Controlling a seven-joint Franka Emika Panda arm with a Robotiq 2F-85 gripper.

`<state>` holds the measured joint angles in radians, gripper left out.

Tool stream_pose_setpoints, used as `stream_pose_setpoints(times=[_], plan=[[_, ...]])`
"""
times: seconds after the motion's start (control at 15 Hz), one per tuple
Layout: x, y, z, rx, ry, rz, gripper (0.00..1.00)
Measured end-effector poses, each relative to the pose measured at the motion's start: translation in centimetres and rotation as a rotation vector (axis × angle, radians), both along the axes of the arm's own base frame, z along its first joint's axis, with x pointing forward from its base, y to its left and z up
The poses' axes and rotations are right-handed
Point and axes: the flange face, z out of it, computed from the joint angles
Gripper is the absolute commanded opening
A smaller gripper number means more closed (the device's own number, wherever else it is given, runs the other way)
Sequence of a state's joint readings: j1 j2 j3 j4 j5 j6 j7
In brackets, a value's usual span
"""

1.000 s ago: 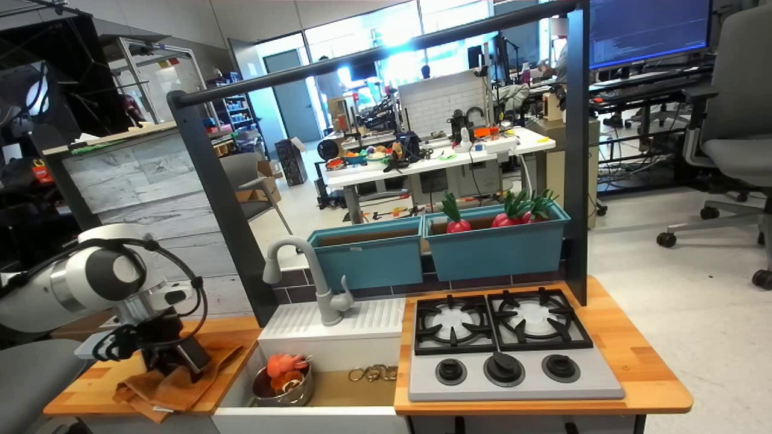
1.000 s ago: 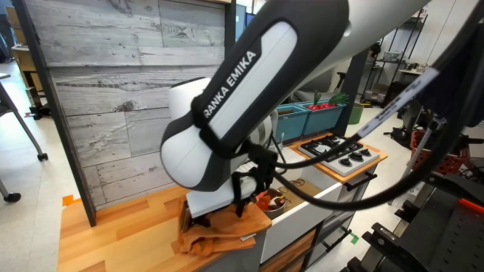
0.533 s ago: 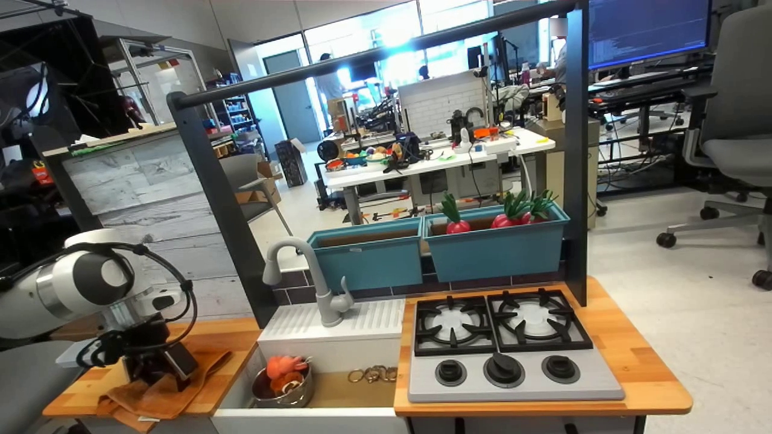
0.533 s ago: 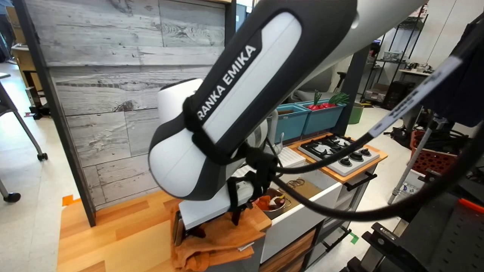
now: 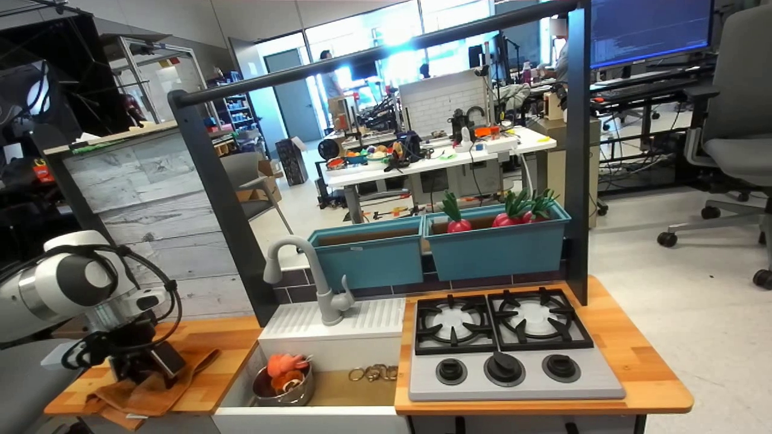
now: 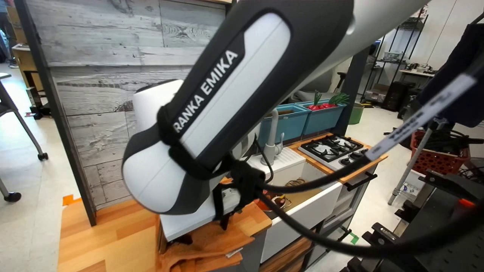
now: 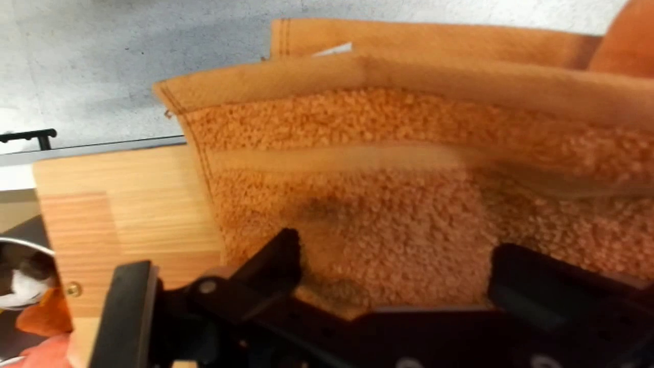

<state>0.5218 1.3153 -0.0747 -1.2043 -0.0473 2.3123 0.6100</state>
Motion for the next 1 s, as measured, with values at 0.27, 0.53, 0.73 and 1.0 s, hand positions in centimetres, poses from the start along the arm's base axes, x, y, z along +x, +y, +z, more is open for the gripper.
stream_pose_setpoints(times=[0.27, 0.53, 0.73, 1.0], plan=[[2.7, -7.7, 0.0, -0.036, -0.004, -0.125, 1.0], [3.4, -8.6, 0.1, -0.021, -0.01, -0.145, 1.0], [2.6, -3.4, 0.5, 0.029, -0.022, -0.091, 1.0], [1.4, 4.1, 2.0, 0.078, -0.072, -0.001, 1.0]])
